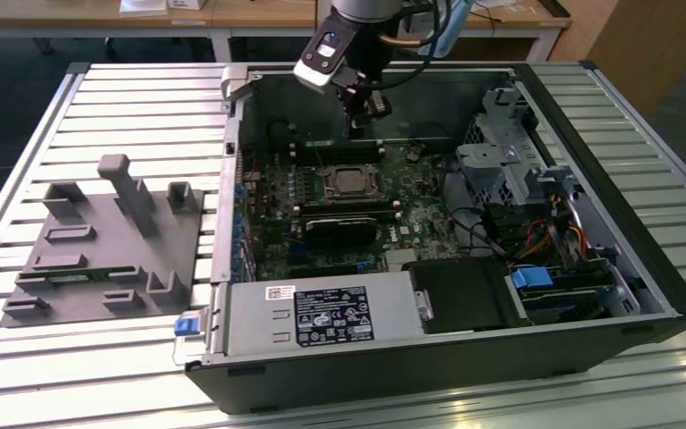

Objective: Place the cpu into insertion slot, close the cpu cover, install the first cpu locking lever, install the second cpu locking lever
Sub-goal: 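Install the first cpu locking lever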

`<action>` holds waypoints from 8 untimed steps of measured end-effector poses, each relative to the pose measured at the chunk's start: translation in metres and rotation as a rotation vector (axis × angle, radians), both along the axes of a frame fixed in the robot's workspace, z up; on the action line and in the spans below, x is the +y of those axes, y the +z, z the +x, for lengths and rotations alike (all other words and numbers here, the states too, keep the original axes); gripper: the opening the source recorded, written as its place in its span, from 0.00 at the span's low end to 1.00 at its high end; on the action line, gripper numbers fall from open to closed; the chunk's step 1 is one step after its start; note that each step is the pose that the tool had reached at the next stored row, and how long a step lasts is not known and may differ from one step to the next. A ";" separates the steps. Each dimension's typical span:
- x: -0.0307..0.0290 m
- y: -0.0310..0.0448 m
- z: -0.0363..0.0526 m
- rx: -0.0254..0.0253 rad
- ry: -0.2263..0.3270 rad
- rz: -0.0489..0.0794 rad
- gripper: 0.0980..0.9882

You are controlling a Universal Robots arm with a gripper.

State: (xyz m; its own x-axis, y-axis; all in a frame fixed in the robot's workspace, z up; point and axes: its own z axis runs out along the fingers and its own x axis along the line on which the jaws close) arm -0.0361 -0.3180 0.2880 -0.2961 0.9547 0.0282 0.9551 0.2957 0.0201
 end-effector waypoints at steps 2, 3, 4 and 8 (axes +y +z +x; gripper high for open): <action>0.0000 0.0000 0.0000 0.0000 0.023 0.000 0.02; 0.0000 0.0000 0.0000 0.0000 0.035 0.000 0.02; 0.0000 0.0000 0.0000 0.0000 0.045 0.000 0.02; 0.0000 0.0000 0.0000 0.0000 0.078 0.000 0.02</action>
